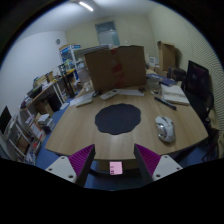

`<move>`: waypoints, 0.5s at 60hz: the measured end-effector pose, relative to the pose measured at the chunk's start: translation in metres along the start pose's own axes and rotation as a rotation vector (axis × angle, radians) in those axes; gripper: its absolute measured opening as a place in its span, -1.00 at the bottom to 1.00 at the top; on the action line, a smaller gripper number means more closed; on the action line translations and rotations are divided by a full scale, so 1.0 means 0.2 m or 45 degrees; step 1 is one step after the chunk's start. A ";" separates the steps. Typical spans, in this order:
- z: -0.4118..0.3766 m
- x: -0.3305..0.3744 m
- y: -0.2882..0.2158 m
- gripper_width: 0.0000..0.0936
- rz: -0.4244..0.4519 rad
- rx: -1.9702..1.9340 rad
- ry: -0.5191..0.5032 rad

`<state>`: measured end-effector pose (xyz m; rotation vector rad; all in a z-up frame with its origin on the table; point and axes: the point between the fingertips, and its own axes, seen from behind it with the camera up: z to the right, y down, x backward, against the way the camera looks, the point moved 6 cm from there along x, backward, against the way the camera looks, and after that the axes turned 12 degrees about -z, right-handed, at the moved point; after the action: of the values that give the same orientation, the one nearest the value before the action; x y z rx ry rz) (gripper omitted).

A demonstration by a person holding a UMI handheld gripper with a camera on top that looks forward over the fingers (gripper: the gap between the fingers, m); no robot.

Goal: Arrange mouse

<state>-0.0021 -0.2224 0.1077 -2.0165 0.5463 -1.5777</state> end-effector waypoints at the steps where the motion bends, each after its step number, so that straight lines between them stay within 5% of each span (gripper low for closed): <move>1: -0.03 -0.02 0.01 0.72 0.005 -0.004 0.012; 30: 0.87 -0.29 -0.22 0.72 0.143 -0.088 0.281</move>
<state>0.1529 -0.1268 0.0570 -1.8367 0.7936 -1.7436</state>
